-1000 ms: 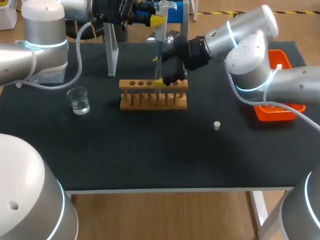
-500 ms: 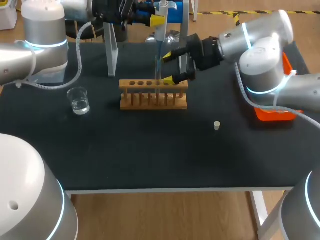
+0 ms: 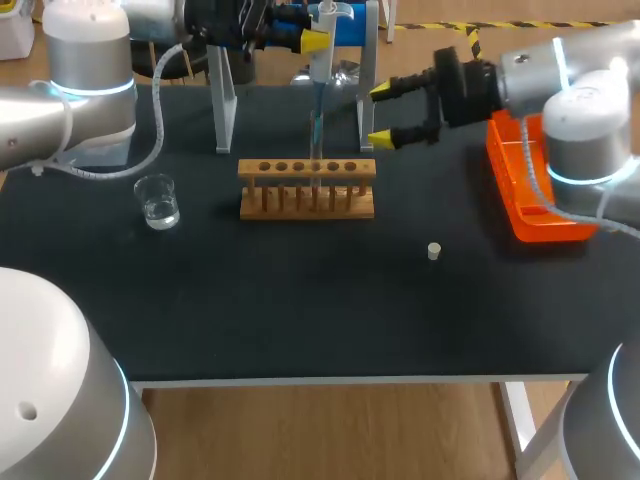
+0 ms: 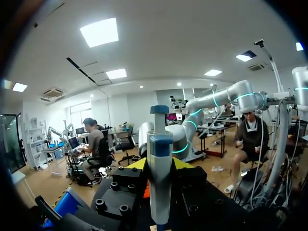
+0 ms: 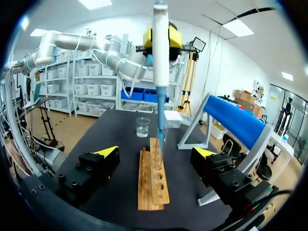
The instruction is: Invert the test tube, pick up the pipette, mount the tip to pipette, aspirate from beaker and dispense into the tube, eject the tip, return the pipette, and cap with the stopper.
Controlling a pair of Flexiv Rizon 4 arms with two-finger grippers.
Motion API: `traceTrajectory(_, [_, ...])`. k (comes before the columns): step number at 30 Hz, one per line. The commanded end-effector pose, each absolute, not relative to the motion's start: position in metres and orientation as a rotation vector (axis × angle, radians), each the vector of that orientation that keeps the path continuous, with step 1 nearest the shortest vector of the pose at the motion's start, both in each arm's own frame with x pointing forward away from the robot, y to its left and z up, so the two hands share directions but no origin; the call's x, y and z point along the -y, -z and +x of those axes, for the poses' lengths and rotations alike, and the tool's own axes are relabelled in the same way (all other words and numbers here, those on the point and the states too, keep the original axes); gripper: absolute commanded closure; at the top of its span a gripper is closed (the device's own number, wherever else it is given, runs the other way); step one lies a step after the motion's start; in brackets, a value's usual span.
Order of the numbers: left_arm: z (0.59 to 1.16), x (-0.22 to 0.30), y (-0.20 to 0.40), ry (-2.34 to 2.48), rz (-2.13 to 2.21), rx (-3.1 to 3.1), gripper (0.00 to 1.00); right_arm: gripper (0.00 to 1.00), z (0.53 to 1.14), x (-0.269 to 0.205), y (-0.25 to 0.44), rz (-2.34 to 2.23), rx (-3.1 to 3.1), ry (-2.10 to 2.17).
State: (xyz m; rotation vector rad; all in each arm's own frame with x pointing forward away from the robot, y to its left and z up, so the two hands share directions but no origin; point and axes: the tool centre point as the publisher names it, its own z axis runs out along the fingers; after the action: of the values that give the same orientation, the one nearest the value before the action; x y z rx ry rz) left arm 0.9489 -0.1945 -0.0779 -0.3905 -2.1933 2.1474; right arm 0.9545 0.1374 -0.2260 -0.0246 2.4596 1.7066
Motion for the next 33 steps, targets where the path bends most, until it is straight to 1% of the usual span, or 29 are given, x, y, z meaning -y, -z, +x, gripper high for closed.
traceTrajectory(1, [0.948,0.194,0.078,-2.150,-0.391,2.193,1.00,0.00,0.939,-0.104,0.190,-0.020,-2.441,-1.698])
traceTrajectory(16, [0.948,0.194,0.078,-2.150,-0.391,2.193,1.00,0.00,0.935,-0.098,0.101,-0.024,-2.346,-1.775])
traceTrajectory(26, [0.948,0.194,0.078,-2.150,-0.391,2.193,1.00,0.00,0.938,-0.114,0.054,-0.080,-2.295,-1.847])
traceTrajectory(27, [0.948,0.194,0.078,-2.150,-0.391,2.193,1.00,0.08,0.939,-0.116,0.050,-0.081,-2.287,-1.862])
traceTrajectory(28, [0.948,0.194,0.078,-2.150,-0.391,2.193,1.00,0.18,0.940,-0.119,0.045,-0.089,-2.279,-1.872])
traceTrajectory(29, [0.948,0.194,0.078,-2.150,-0.391,2.193,1.00,0.37,0.942,-0.121,0.042,-0.093,-2.276,-1.870])
traceTrajectory(30, [0.948,0.194,0.078,-2.150,-0.391,2.193,1.00,0.50,0.943,-0.124,0.039,-0.090,-2.272,-1.882])
traceTrajectory(31, [0.948,0.194,0.078,-2.150,-0.391,2.193,1.00,0.53,0.945,-0.126,0.036,-0.088,-2.269,-1.889])
traceTrajectory(33, [0.948,0.194,0.078,-2.150,-0.391,2.193,1.00,0.62,0.948,-0.131,0.032,-0.079,-2.268,-1.908])
